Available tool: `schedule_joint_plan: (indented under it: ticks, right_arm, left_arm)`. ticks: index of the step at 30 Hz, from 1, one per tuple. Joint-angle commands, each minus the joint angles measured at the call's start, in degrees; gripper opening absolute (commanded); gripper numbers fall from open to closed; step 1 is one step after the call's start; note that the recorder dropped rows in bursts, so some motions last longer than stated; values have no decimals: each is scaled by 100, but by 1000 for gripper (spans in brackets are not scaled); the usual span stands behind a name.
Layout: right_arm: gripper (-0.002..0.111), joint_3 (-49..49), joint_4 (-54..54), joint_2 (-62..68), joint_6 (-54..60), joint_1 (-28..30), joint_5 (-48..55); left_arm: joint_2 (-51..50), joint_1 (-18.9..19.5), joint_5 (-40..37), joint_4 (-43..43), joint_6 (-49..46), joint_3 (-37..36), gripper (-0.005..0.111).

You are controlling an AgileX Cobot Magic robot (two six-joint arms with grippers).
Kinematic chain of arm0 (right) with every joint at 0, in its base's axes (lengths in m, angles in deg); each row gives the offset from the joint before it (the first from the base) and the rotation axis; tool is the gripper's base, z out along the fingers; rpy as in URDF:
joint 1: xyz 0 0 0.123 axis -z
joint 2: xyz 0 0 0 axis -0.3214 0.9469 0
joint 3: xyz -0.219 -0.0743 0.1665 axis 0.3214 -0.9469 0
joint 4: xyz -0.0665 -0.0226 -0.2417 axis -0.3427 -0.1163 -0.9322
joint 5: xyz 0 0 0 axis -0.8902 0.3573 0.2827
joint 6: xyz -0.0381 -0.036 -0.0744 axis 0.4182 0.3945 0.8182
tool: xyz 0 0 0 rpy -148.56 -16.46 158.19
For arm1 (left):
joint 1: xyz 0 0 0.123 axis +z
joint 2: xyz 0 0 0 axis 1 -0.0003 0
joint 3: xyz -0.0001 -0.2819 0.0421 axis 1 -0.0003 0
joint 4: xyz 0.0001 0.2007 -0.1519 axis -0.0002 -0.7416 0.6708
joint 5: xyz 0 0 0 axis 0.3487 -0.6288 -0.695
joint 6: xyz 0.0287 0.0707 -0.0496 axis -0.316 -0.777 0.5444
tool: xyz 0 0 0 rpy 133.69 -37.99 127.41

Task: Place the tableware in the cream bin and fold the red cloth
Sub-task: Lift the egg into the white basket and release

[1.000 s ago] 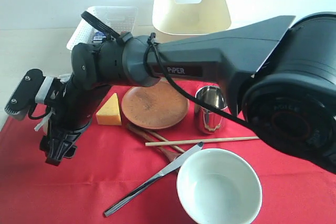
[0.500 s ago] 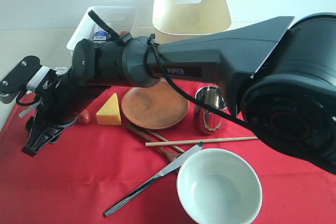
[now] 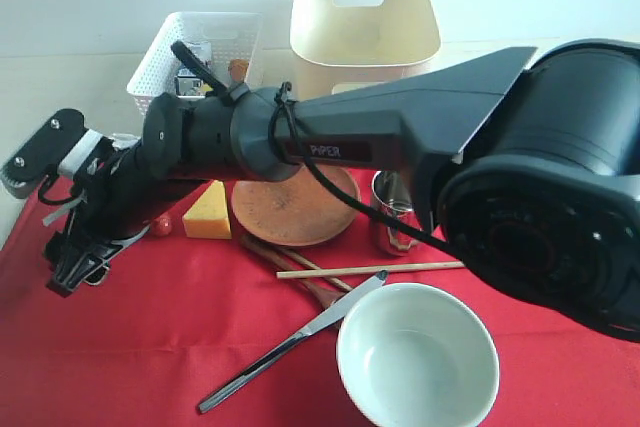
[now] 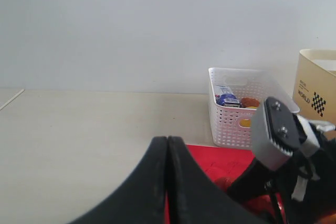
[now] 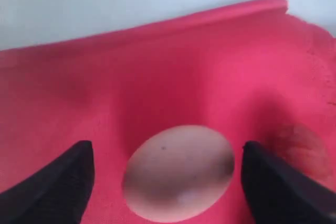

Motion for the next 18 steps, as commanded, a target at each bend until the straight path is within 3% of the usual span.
schedule_joint_plan:
  ticks: [1, 12, 18]
  right_arm:
    - [69, 33, 45, 208, 260, -5, -54]
    - [26, 43, 8, 234, 260, -5, -102]
    - [10, 43, 8, 87, 260, -5, 46]
  left_arm:
    - [36, 12, 26, 6, 3, -3, 1]
    - [36, 12, 26, 6, 14, -3, 1]
    - [36, 12, 26, 6, 3, -3, 1]
